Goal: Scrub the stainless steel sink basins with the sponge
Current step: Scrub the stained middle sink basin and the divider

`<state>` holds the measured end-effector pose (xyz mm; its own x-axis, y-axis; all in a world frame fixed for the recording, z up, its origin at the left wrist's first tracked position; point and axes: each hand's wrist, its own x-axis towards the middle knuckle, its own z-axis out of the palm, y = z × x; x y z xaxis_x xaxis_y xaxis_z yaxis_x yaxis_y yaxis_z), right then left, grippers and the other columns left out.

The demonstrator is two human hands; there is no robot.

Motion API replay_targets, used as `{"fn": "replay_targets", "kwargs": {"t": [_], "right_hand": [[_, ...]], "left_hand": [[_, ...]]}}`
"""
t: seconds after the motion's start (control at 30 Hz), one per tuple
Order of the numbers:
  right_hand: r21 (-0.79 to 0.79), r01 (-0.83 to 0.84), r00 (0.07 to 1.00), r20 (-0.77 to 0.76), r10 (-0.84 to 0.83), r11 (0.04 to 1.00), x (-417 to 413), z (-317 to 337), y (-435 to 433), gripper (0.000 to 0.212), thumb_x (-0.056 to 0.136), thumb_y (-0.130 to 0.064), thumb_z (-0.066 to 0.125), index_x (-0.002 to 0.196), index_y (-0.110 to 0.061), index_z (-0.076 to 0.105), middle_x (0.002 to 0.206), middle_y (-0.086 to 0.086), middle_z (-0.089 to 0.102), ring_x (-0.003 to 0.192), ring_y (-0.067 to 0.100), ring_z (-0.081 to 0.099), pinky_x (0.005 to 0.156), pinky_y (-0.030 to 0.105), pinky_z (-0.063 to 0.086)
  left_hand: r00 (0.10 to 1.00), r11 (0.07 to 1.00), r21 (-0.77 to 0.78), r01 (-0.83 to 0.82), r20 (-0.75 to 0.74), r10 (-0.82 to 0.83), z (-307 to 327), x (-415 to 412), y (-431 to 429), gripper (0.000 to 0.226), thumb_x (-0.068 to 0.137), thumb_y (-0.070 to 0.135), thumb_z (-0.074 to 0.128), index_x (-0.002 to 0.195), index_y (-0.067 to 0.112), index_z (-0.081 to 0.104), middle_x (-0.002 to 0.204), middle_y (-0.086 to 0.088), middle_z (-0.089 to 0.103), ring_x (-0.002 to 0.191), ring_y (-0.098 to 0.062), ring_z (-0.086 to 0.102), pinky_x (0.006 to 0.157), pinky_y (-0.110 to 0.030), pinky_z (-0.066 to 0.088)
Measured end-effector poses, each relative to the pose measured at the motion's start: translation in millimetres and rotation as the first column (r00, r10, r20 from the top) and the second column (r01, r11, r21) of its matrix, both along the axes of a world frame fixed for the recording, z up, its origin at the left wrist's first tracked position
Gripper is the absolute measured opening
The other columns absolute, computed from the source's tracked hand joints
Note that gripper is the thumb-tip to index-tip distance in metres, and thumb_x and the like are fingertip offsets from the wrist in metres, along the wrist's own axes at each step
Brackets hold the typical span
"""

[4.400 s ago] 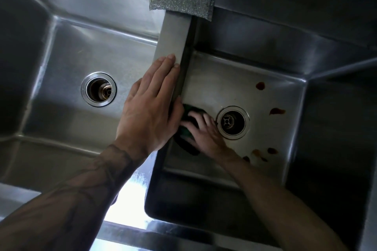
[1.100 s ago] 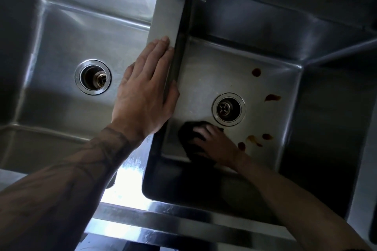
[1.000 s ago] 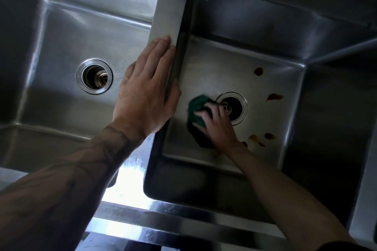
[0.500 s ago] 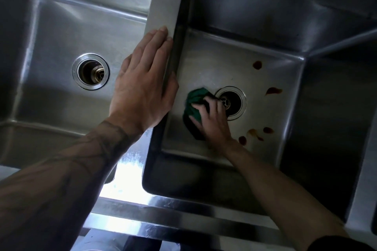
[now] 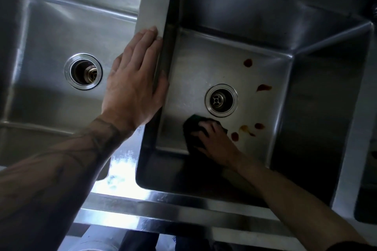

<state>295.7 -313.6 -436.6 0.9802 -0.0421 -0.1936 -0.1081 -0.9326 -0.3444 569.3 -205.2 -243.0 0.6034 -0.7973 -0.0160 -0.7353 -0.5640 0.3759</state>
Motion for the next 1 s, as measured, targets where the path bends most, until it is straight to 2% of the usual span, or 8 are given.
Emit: {"fn": "replay_targets", "kwargs": {"t": [0.07, 0.2, 0.27, 0.4, 0.47, 0.63, 0.83, 1.0], "right_hand": [[-0.024, -0.079, 0.997, -0.003, 0.079, 0.997, -7, 5, -19, 0.049, 0.086, -0.033, 0.076, 0.13, -0.014, 0.064, 0.139, 0.018, 0.055, 0.119, 0.038, 0.053, 0.098, 0.047, 0.051], [-0.042, 0.273, 0.962, 0.019, -0.272, 0.961, 17, 5, -29, 0.045, 0.091, -0.028, 0.073, 0.13, -0.011, 0.06, 0.135, 0.022, 0.052, 0.116, 0.04, 0.052, 0.099, 0.05, 0.049], [-0.037, 0.297, 0.955, 0.022, -0.296, 0.954, 20, 2, -11, 0.046, 0.089, -0.03, 0.075, 0.127, -0.01, 0.061, 0.134, 0.024, 0.053, 0.113, 0.041, 0.054, 0.097, 0.05, 0.05], [0.051, -0.156, 0.988, 0.018, 0.156, 0.986, -7, 3, 8, 0.048, 0.083, -0.037, 0.081, 0.123, -0.013, 0.068, 0.132, 0.019, 0.06, 0.112, 0.039, 0.06, 0.095, 0.045, 0.054], [0.042, -0.182, 0.983, 0.028, 0.181, 0.982, 1, 5, -8, 0.046, 0.086, -0.035, 0.077, 0.125, -0.014, 0.066, 0.132, 0.017, 0.059, 0.112, 0.037, 0.058, 0.094, 0.044, 0.053], [-0.034, 0.336, 0.941, 0.047, -0.334, 0.941, 42, 2, -16, 0.044, 0.094, -0.033, 0.069, 0.131, -0.012, 0.057, 0.134, 0.02, 0.049, 0.117, 0.036, 0.047, 0.1, 0.046, 0.046], [-0.02, -0.208, 0.977, -0.056, 0.207, 0.978, -24, 9, -17, 0.051, 0.082, -0.038, 0.08, 0.127, -0.018, 0.067, 0.132, 0.017, 0.061, 0.112, 0.039, 0.059, 0.094, 0.046, 0.055], [-0.061, 0.282, 0.959, 0.023, -0.281, 0.957, 5, -1, -28, 0.044, 0.093, -0.033, 0.062, 0.132, -0.015, 0.053, 0.136, 0.019, 0.047, 0.116, 0.037, 0.047, 0.096, 0.048, 0.05]], "left_hand": [[1.0, 1.0, 0.003, 0.002, 0.001, -0.002, 1, 0, 0, 0.066, 0.097, 0.028, 0.049, 0.158, 0.004, 0.042, 0.171, -0.01, 0.032, 0.159, -0.029, 0.029, 0.125, -0.05, 0.033], [1.0, 1.0, -0.005, 0.008, 0.022, -0.008, -1, 0, 0, 0.064, 0.098, 0.027, 0.049, 0.157, 0.003, 0.043, 0.17, -0.011, 0.034, 0.159, -0.031, 0.03, 0.125, -0.05, 0.033], [1.0, 1.0, -0.007, 0.005, 0.029, -0.004, -3, -1, 1, 0.064, 0.098, 0.028, 0.048, 0.156, 0.003, 0.044, 0.17, -0.011, 0.035, 0.158, -0.03, 0.031, 0.125, -0.05, 0.034], [1.0, 1.0, 0.0, 0.007, 0.023, -0.007, -2, 0, 0, 0.064, 0.098, 0.029, 0.048, 0.157, 0.004, 0.043, 0.17, -0.01, 0.034, 0.159, -0.029, 0.029, 0.126, -0.049, 0.033], [1.0, 1.0, -0.002, 0.004, 0.021, -0.004, -2, 0, 0, 0.064, 0.098, 0.029, 0.047, 0.157, 0.004, 0.043, 0.171, -0.01, 0.034, 0.159, -0.03, 0.029, 0.125, -0.05, 0.033], [1.0, 1.0, 0.0, 0.002, 0.027, -0.002, -3, 1, 1, 0.066, 0.097, 0.029, 0.049, 0.158, 0.004, 0.043, 0.171, -0.01, 0.034, 0.159, -0.03, 0.03, 0.124, -0.051, 0.035], [1.0, 1.0, 0.016, 0.007, 0.008, -0.007, -1, 2, 1, 0.067, 0.097, 0.028, 0.049, 0.158, 0.004, 0.041, 0.171, -0.01, 0.032, 0.159, -0.031, 0.029, 0.124, -0.05, 0.034], [0.999, 1.0, 0.0, 0.01, 0.032, -0.01, -4, 2, 1, 0.065, 0.098, 0.03, 0.046, 0.157, 0.003, 0.042, 0.17, -0.011, 0.034, 0.158, -0.032, 0.031, 0.123, -0.053, 0.036]]}}
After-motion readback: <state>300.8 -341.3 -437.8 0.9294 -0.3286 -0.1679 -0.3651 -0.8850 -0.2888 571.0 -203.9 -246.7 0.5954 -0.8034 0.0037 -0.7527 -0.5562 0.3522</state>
